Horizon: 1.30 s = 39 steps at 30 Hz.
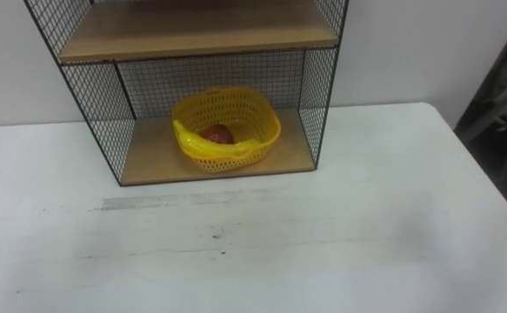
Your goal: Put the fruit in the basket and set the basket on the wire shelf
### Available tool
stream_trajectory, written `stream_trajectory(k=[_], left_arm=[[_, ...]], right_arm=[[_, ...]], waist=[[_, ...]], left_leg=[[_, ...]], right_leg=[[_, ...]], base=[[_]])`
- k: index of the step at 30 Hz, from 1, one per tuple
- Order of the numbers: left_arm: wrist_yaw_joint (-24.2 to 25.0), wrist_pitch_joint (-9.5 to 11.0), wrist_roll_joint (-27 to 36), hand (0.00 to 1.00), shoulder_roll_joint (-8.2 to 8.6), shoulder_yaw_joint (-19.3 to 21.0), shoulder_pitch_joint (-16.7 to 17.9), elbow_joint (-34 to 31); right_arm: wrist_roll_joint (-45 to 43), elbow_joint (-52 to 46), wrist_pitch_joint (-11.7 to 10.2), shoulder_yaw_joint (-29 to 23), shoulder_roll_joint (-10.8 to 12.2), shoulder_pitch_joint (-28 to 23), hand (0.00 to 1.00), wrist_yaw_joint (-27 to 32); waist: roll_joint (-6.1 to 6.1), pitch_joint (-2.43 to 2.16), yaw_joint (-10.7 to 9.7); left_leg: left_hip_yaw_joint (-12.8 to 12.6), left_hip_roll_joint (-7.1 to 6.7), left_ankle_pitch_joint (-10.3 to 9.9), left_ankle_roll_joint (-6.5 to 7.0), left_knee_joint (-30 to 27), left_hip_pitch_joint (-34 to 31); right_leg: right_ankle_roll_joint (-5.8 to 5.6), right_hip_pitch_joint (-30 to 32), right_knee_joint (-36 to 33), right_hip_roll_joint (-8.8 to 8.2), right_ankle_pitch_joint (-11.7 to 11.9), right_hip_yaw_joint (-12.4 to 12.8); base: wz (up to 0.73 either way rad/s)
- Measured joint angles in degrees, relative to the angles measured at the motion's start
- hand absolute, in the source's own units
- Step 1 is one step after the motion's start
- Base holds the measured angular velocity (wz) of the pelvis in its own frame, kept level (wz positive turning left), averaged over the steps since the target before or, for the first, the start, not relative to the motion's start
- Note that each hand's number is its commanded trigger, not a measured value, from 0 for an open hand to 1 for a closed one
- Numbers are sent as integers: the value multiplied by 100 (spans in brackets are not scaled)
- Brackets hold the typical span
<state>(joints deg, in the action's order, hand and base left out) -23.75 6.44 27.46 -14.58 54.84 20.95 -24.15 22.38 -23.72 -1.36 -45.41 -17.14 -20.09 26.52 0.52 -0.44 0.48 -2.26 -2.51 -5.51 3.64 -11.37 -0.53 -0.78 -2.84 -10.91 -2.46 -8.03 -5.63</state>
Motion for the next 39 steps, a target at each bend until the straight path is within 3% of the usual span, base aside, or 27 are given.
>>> stream_trajectory(k=[5, 10, 15, 18, 20, 25, 28, 31, 33, 36, 39], left_arm=[[-937, 95, 1061, 0, -33, 804, 475, 1002], [-1736, 115, 1586, 0, -118, 976, 540, 2178], [-1989, 113, 1992, 0, -306, 970, 514, 3702], [-1938, 112, 2574, 0, -308, 805, 515, 4674], [-1834, 103, 2885, 0, -301, 474, 499, 5529], [-1459, 104, 2987, 0, -306, 351, 278, 7042], [-1195, 105, 2972, 0, -306, 351, 245, 7660], [-914, 104, 2772, 0, -305, 311, 148, 7996], [-680, 105, 2594, 0, -304, 72, 107, 8142], [-185, 102, 1971, 0, -202, -575, 70, 8391], [271, 32, 1317, 0, -51, -1164, -137, 8807]], right_arm=[[127, 320, -99, -766, -263, -135, 0, 959], [251, 970, -181, -1042, -365, -153, 0, 1797], [318, 2358, -224, -1030, -421, -247, 0, 2334], [1000, 3437, -232, -963, -422, -383, 0, 2334], [1709, 4584, -233, -799, -402, -368, 0, 2321], [2699, 6630, -248, -716, -356, -290, 0, 1988], [2779, 7647, -290, -766, -356, -185, 0, 1788], [2754, 8352, -293, -743, -356, 11, 0, 1481], [2681, 8673, -290, -582, -357, 134, 0, 1245], [2467, 9124, -281, -79, -329, 277, 0, 880], [2320, 9446, -269, 483, -144, 428, 0, 432]], waist=[[44, -24, 7], [45, -22, 14], [14, -37, 31], [6, -35, 46], [-2, -35, 66], [-12, -49, 65], [-10, -43, 47], [-34, -41, -4], [-57, -41, -32], [-101, -40, -41], [-167, -35, -23]], left_leg=[[-4, -13, -5, -20, -24, -118], [15, -25, -7, -23, -25, -156], [10, -20, -3, -31, -37, -321], [17, -17, -6, -32, -38, -407], [16, -8, -17, -30, -62, -403], [82, -20, -75, -7, -95, -377], [87, -19, -77, -6, -90, -325], [96, -16, -89, -13, -91, -279], [97, -15, -92, -19, -81, -276], [85, -13, -95, -16, -76, -189], [63, -6, -98, -12, -74, -172]], right_leg=[[8, 163, -130, -31, -61, -33], [2, 217, -186, -25, -104, 29], [17, 376, -228, -33, -111, -17], [17, 421, -204, -46, -111, -47], [17, 415, -189, -43, -111, -47], [14, 341, -189, -46, -128, -83], [15, 286, -186, -37, -129, -75], [16, 242, -190, -33, -130, -77], [16, 243, -190, -34, -129, -79], [17, 151, -179, -35, -129, -70], [16, 131, -165, -33, -129, -64]], base=[[0], [2], [0], [4], [3], [6], [1], [0], [0], [1], [0]])
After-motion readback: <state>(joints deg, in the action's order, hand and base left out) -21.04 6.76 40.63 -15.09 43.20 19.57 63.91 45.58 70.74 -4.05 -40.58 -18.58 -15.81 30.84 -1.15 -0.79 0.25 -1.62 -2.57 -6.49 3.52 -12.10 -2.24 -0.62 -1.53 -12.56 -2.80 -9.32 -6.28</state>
